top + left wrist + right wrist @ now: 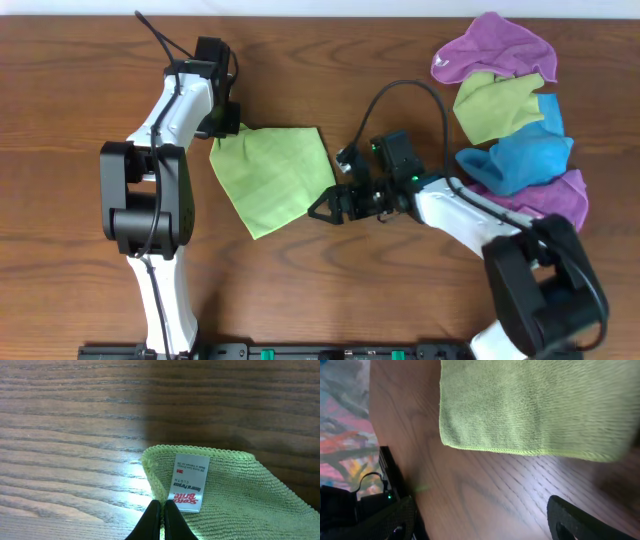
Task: Fold the cloth
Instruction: 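Grasp the green cloth's right corner with the right gripper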
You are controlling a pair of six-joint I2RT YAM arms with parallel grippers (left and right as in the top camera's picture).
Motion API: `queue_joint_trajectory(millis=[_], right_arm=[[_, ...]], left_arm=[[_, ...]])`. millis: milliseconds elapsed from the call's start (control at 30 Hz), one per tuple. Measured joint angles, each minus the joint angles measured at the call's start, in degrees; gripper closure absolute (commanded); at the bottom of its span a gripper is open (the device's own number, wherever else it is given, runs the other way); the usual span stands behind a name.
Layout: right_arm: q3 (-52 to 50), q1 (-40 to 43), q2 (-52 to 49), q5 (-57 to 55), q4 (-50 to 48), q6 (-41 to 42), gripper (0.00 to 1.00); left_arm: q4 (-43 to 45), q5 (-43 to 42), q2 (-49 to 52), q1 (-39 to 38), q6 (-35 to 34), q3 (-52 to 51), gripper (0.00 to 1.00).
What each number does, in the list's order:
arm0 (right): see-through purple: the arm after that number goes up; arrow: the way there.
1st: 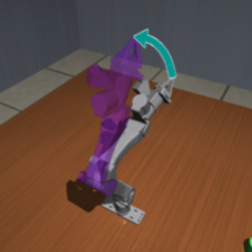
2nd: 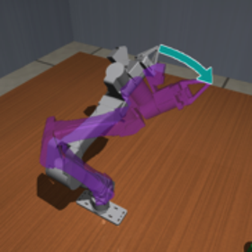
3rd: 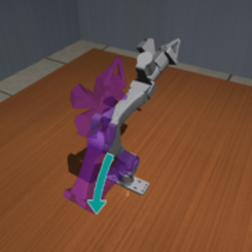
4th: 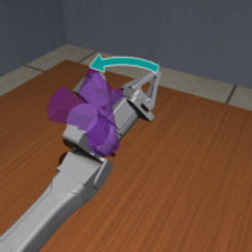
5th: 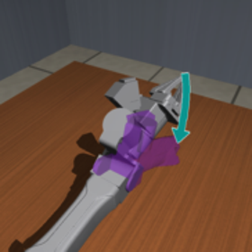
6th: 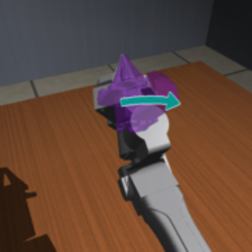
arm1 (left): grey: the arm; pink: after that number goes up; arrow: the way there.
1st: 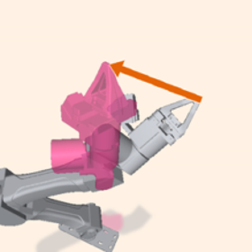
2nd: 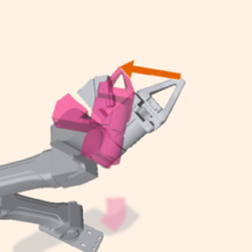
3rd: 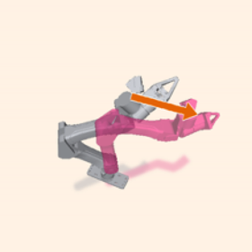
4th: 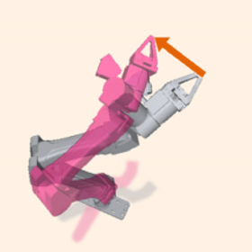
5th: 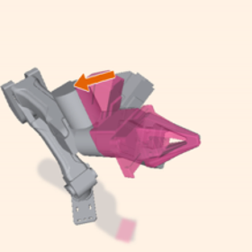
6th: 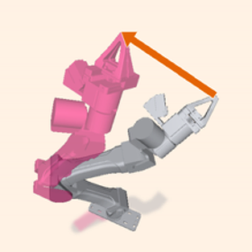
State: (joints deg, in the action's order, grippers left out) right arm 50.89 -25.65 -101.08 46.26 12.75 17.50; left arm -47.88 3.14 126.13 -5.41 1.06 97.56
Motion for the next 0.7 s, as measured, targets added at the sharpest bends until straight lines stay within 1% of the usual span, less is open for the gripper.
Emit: queue_joint_trajectory(millis=[300, 567, 700], right_arm=[[0.0, -0.5, -5.0, 0.5, -7.5, 4.0, 0.15], [0.0, -0.5, -8.2, -0.3, -16.0, 8.9, 0.14], [0.0, -0.5, -9.0, -3.0, -21.2, 11.4, 0.15]], left_arm=[[0.3, 0.0, 0.0, 0.0, 0.0, 0.0, 0.94], [0.3, -2.0, 0.0, 0.0, 0.0, 0.0, 0.94], [0.3, -2.6, 0.0, 0.0, 0.0, 0.0, 0.94]])
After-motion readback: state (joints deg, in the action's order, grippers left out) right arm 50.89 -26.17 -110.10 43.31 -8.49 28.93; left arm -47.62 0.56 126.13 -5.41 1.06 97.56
